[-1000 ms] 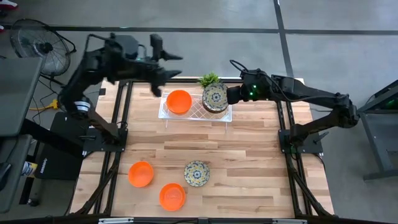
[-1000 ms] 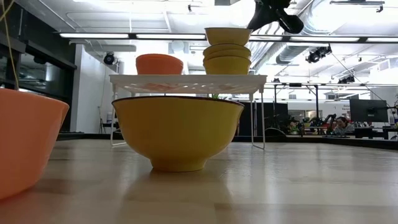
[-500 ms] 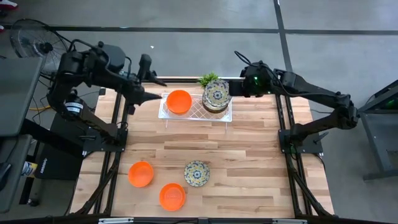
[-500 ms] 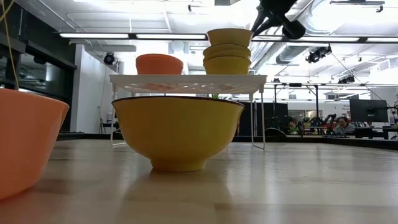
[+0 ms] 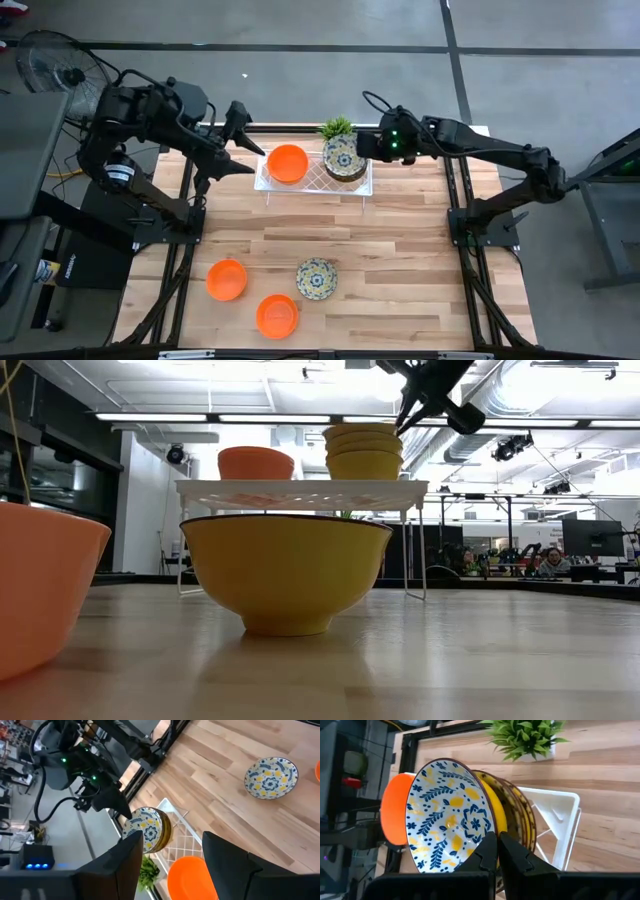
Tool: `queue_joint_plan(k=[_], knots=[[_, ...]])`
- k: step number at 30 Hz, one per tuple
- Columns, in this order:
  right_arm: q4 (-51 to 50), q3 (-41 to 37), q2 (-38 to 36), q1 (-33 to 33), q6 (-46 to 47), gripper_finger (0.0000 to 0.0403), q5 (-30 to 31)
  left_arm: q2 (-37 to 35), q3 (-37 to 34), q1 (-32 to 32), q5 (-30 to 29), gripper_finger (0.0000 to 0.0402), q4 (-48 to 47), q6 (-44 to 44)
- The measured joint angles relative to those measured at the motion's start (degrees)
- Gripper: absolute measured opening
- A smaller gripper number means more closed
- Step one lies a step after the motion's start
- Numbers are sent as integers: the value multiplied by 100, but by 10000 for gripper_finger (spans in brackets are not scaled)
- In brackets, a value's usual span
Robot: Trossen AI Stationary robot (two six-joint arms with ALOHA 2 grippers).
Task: Pick & Place Mini bowls
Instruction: Stack the yellow bowl on the yellow bowl on the shelf
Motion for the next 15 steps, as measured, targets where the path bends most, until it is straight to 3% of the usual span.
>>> queue_joint_plan(k=[15], knots=[[-304, 0, 32, 134, 442, 0, 235, 6, -2, 2, -4, 198, -166, -6]])
